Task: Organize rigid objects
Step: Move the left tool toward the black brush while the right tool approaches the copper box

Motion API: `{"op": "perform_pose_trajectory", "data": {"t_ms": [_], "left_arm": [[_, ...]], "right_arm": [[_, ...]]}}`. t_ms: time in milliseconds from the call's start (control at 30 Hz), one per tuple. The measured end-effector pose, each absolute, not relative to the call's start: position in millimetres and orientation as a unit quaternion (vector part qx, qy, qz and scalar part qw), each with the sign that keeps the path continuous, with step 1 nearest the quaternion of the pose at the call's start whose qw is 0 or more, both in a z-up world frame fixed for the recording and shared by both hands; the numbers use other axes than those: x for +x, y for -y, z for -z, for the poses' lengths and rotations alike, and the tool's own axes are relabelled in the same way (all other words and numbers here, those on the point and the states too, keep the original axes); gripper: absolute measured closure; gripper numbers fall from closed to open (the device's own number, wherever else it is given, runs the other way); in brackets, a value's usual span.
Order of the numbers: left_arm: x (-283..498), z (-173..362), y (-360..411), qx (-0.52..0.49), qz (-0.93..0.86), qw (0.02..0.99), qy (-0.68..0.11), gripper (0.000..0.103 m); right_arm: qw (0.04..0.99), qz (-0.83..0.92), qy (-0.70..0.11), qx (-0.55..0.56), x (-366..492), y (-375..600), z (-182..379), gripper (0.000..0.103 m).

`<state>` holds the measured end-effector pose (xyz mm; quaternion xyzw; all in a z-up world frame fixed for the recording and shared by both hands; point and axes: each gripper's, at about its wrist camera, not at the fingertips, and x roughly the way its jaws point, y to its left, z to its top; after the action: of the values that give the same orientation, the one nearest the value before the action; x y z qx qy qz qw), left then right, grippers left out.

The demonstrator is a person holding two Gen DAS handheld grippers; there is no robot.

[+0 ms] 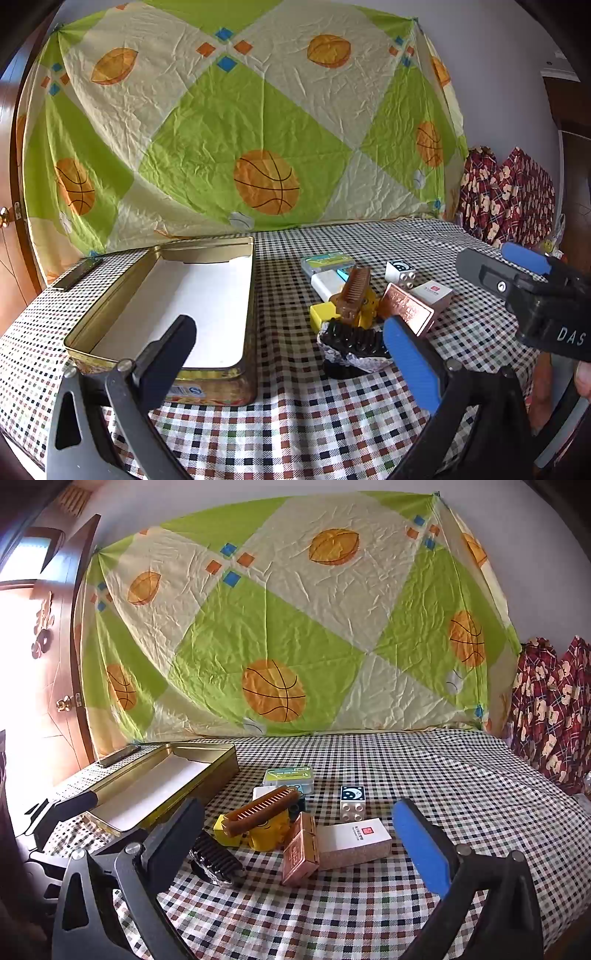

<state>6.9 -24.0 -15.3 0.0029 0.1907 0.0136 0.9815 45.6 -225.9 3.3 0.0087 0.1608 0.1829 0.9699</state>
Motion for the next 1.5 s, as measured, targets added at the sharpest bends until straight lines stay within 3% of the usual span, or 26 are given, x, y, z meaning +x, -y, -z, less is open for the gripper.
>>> {"op": "perform_pose_trajectory", "data": {"t_ms": [1500], "left_arm": [[27, 33, 48, 0.029, 0.003, 0.974, -0.226, 0.0]], "right_arm": [[0.966, -0.174, -0.188, 0.037, 58, 246, 18, 0.0]]}}
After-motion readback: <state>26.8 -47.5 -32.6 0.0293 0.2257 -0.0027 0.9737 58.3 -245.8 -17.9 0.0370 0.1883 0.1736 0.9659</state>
